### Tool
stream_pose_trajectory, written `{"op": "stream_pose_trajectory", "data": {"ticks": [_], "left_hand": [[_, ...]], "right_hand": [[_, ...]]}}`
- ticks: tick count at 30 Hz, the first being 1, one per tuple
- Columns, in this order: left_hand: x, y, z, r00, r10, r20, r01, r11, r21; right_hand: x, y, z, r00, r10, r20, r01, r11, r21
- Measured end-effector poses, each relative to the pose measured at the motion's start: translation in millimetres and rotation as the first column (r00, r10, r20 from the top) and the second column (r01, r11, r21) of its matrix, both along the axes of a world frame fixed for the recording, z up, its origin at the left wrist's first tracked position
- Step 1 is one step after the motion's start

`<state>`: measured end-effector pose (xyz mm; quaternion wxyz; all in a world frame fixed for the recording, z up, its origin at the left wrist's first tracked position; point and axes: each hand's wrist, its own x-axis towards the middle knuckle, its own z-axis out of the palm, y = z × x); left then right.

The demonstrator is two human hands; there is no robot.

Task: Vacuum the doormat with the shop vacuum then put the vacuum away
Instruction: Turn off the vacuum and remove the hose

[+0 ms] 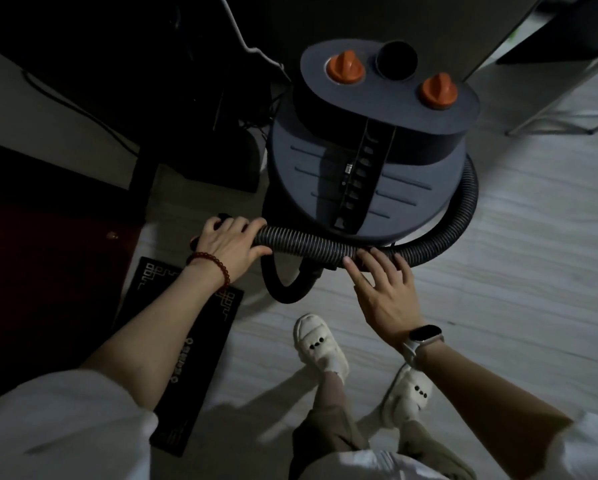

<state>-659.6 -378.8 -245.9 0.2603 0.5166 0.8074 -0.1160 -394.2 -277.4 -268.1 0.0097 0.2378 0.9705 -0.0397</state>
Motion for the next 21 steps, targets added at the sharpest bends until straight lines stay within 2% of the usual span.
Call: {"op": "stream_pose_trajectory", "data": {"ticks": [3,8,10,15,21], "left_hand": [[4,2,-13,0.998,0.063,0.024,-0.063,0.998,0.023],[43,14,-19,0.945,0.234,0.228,-0.257,0.963,0.076],[60,20,-21,0.916,0.306,0.260,-0.336,0.938,0.082],[74,26,-36,0.852,0.454,0.261,-0.452,0.889,-0.070],[72,34,-41,0.837,0.500,0.222,-0.451,0.860,-0.239]], "right_hand": [[-5,-2,-4,0.999,-0.019,0.034,0.018,0.999,0.036],[-6,-7,-6,0.997,-0.037,0.066,0.036,0.999,0.006],[-5,-6,-6,0.996,-0.034,0.078,0.035,0.999,-0.018],[-10,-4,-9,0.995,-0.027,0.099,0.030,0.999,-0.022],[-17,-3,-2,0.976,-0.038,0.214,0.065,0.991,-0.120]]}}
